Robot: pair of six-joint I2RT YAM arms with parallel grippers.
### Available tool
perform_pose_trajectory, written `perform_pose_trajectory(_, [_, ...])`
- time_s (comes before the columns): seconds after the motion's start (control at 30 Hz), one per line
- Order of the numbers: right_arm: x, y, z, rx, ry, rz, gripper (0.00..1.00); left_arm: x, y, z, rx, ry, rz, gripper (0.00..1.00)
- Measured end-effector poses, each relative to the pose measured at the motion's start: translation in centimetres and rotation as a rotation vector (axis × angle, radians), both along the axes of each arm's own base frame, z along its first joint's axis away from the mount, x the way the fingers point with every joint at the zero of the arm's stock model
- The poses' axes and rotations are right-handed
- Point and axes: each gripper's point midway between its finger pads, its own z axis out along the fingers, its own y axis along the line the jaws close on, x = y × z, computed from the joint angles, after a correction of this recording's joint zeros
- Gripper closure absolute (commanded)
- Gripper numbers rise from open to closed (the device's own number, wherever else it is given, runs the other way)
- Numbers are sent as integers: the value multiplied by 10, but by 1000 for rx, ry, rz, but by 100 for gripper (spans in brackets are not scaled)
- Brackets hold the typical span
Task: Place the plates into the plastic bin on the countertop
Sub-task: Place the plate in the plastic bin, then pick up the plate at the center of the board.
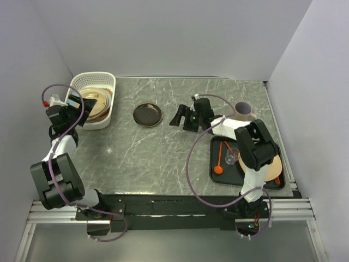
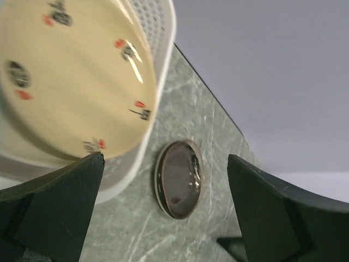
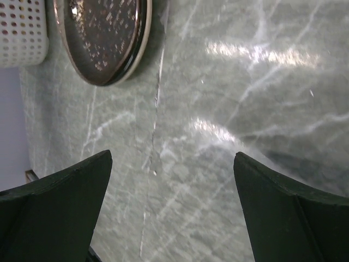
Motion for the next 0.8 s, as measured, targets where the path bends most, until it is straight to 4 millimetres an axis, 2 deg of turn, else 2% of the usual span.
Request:
perform_pose_trajectory(0.27, [32, 23, 3, 38, -2, 10, 6, 7, -72, 8, 63, -4, -212, 1])
perform_pose_trajectory(0.4, [42, 33, -1, 45, 12, 13, 9, 4, -100, 3, 87, 15, -289, 0])
perform_pose_trajectory(0.63, [50, 47, -20, 47, 57, 28, 14, -4, -123, -9, 102, 44, -351, 1])
perform_pose_trajectory(0.8, [59, 57, -17, 53, 55, 33, 24, -14, -133, -23, 102, 80, -372, 1])
